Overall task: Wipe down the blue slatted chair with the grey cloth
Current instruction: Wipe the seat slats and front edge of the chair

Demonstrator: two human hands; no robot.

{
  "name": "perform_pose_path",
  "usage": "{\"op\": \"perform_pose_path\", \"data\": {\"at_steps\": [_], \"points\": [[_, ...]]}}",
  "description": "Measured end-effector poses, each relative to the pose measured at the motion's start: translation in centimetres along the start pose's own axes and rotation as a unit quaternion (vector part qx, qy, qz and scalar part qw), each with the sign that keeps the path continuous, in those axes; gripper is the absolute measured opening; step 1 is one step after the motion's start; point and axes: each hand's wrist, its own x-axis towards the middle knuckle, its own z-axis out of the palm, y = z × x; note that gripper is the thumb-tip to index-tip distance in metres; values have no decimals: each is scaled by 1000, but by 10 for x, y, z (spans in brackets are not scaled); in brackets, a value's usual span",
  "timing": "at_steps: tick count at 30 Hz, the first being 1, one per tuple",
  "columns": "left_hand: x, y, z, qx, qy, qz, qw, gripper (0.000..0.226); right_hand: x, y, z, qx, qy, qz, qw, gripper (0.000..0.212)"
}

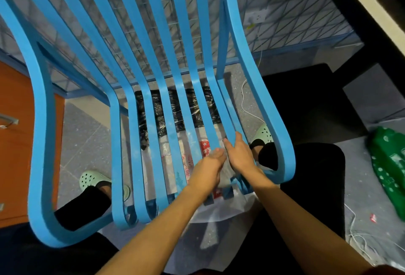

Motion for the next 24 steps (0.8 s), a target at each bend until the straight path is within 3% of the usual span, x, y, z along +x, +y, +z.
{"op": "perform_pose_path", "data": {"at_steps": [2,7,10,12,14,18,21,24], "points": [[21,-8,-8,-1,26,-7,1000,44,-2,1,-2,23,-1,-1,1000,51],[42,-21,-2,-75,-4,-67,995,45,-1,-1,-5,39,-15,23,999,45],[25,-6,0,-16,-3,-56,998,42,-1,-3,-5,38,-18,30,999,45],[3,11,-3,-34,17,-13,999,28,0,-3,-6,38,-18,27,999,42],[-20,26,4,-115,11,-52,992,19,-1,-1,-7,38,-24,21,999,41],[-48,25,24,-229,14,-119,966,22,0,2,-7,45,-27,25,998,41],[-39,18,17,-127,-29,-34,991,16,4,5,-6,63,-32,31,997,39],[-26,11,8,-91,-30,-12,995,23,5,4,-5,70,-42,43,996,41]]}}
